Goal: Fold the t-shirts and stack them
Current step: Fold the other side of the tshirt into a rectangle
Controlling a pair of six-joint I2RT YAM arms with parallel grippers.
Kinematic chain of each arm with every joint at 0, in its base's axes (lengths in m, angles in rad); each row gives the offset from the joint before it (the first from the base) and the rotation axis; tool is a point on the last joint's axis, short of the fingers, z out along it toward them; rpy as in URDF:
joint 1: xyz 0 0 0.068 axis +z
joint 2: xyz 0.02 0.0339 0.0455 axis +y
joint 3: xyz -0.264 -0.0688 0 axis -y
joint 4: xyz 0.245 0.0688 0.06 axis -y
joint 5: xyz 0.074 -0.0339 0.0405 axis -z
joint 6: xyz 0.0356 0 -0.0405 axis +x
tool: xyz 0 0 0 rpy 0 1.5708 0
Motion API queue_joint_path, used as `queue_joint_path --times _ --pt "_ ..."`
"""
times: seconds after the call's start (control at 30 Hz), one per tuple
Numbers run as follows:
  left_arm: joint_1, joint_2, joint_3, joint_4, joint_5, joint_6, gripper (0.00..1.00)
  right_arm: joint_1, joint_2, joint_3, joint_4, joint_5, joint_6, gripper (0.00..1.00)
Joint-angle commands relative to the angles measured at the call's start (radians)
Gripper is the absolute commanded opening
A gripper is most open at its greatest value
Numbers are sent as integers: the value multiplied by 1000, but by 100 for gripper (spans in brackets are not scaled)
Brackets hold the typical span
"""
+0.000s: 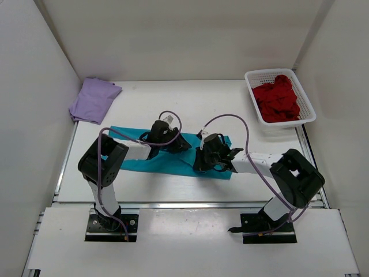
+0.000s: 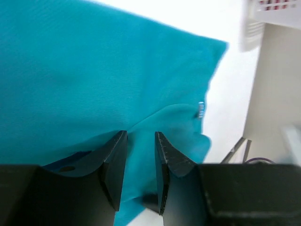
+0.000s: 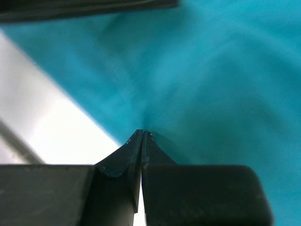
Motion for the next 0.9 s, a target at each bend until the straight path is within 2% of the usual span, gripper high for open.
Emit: queue_joint_path --times 0.0,0.1,0.27,0.37,0.67,0.77,0.87 --pt "13 -26 -36 5 16 5 41 6 -83 -14 -11 29 5 0" --pt "24 -54 -87 13 7 8 40 -31 -120 -42 1 28 5 0" --pt "45 -140 -160 33 -16 18 41 -20 -117 -103 20 36 21 0" --pt "29 -163 -162 22 3 17 41 0 -114 -139 20 60 39 0" --pt "-19 -215 -168 10 15 12 42 24 -238 -134 -37 115 39 0" --pt "-49 -213 -206 24 18 15 41 56 -223 -157 -26 86 65 0" --pt "-31 -194 -247 48 41 8 41 60 -182 -165 -3 71 76 0"
